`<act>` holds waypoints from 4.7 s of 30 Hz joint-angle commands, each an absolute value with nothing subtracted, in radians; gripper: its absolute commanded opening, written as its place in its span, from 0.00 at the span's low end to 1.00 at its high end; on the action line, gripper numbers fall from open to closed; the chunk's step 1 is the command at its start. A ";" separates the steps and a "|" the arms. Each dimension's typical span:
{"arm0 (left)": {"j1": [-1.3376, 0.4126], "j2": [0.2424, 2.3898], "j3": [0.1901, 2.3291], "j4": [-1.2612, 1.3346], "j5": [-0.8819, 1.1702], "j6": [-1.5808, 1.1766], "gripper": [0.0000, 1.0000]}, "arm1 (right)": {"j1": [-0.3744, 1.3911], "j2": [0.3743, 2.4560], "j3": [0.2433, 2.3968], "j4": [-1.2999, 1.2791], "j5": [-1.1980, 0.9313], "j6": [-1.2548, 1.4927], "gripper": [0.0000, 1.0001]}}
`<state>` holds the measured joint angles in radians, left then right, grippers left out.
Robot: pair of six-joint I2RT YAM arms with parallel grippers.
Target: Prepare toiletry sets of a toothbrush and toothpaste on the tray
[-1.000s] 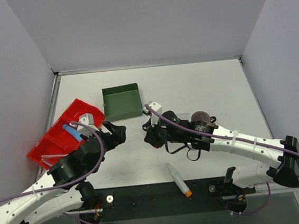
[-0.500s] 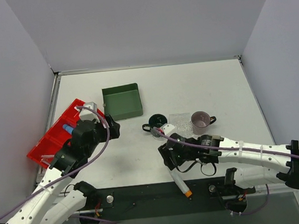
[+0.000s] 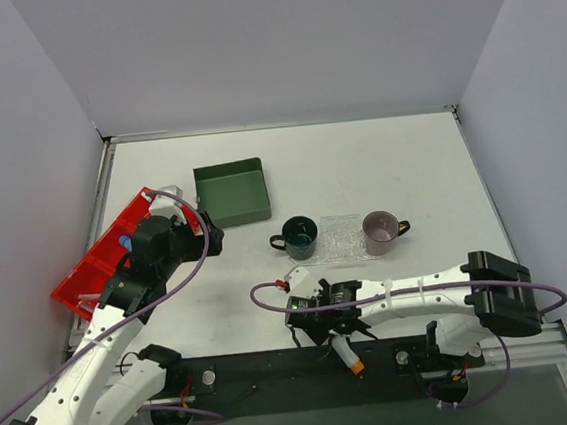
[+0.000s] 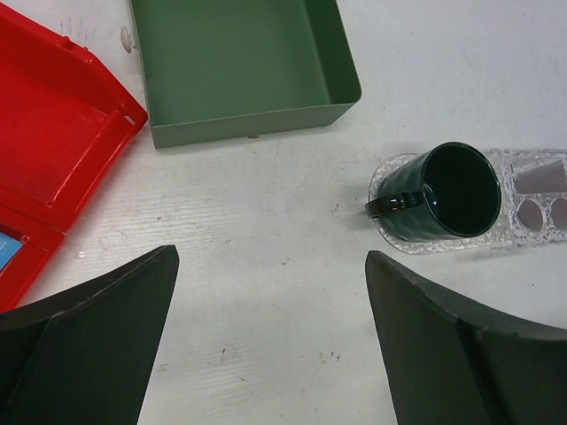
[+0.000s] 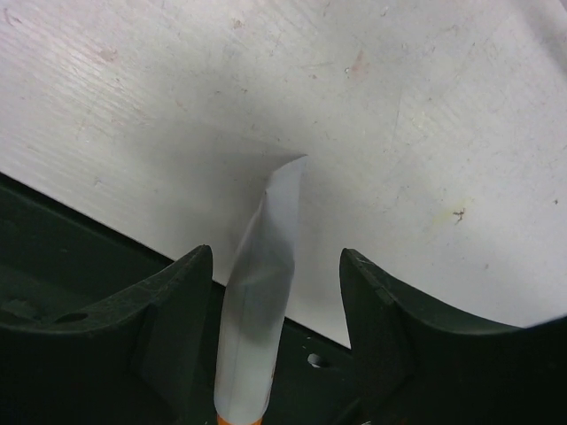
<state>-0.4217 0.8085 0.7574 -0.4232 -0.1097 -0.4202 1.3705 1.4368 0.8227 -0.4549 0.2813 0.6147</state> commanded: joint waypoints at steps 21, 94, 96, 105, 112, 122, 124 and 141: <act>-0.385 0.801 0.752 -0.331 -0.011 -0.354 0.97 | 1.414 1.493 0.885 -0.572 0.327 0.669 0.17; -0.908 1.086 0.831 -0.060 0.788 -0.304 0.14 | 0.782 0.877 1.086 -0.399 -0.451 0.440 0.55; -0.907 1.089 0.833 -0.064 0.793 -0.298 0.14 | 0.782 0.888 1.086 -0.388 -0.471 0.446 0.53; -0.907 1.100 0.845 -0.090 0.793 -0.276 0.14 | 0.784 0.916 1.062 -0.295 -0.515 0.485 0.50; -0.908 1.109 0.845 -0.091 0.790 -0.275 0.14 | 0.807 0.949 1.025 -0.196 -0.535 0.520 0.45; -0.907 1.111 0.844 -0.092 0.767 -0.272 0.13 | 0.838 0.982 1.029 -0.196 -0.517 0.508 0.23; -0.907 1.114 0.844 -0.094 0.758 -0.273 0.14 | 0.838 0.976 1.028 -0.209 -0.506 0.508 0.20; -0.905 1.097 0.857 -0.112 0.703 -0.261 0.68 | 0.833 0.931 1.022 -0.233 -0.450 0.492 0.00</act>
